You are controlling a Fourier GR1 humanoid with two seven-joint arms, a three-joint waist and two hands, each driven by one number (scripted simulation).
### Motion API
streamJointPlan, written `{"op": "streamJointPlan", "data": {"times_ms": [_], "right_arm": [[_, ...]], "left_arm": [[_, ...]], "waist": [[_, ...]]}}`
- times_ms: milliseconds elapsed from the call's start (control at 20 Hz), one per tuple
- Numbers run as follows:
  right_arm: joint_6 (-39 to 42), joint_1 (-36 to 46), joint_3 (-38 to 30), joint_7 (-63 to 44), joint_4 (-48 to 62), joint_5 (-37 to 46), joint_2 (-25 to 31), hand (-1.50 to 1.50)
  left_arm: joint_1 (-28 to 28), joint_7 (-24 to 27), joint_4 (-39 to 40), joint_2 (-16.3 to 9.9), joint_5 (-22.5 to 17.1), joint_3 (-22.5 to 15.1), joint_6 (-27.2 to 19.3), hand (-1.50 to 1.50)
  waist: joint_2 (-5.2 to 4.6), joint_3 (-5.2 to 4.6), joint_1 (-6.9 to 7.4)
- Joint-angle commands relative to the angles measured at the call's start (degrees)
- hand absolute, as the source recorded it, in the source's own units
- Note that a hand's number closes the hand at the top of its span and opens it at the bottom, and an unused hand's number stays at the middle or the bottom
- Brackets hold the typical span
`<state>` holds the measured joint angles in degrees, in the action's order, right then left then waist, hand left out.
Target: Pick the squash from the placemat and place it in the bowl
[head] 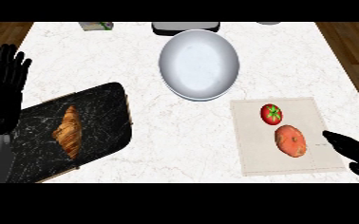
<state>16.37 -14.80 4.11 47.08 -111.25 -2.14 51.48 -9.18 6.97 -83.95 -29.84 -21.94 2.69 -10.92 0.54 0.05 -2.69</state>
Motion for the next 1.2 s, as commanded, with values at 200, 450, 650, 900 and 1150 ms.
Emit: {"op": "streamJointPlan", "data": {"times_ms": [200, 450, 650, 900, 1150], "right_arm": [[4.8, -5.24, -15.3, -1.15, 0.73, 7.33, 15.9, -1.5], [4.92, -9.63, -14.35, 0.6, -0.21, 18.27, 18.39, -1.5], [6.11, -11.22, -18.76, 3.17, 0.87, 22.26, 20.77, -1.5], [3.85, -8.94, -12.48, -0.79, 1.42, 29.19, 13.44, -1.5], [4.78, -2.59, -6.65, -0.55, 5.34, 33.84, 11.01, -1.5]], "left_arm": [[-1.98, -1.47, -0.49, 1.6, 1.94, -1.26, -1.98, 0.0], [-1.55, -2.79, -2.08, 0.52, 0.62, 0.3, -0.1, 0.0], [-4.28, -5.16, 0.04, 0.31, 0.6, 0.91, 0.44, 0.0], [1.96, -2.37, -5.89, 2.59, 3.28, 0.34, 0.44, 0.0], [-5.55, -4.68, -0.83, 3.75, 3.64, 1.18, 1.07, 0.0]], "waist": [[-0.16, -0.11, 0.1], [-0.2, -0.03, 1.25], [-0.27, -0.05, 1.2], [-0.41, -0.03, 2.74], [-0.66, -0.03, 2.8]]}}
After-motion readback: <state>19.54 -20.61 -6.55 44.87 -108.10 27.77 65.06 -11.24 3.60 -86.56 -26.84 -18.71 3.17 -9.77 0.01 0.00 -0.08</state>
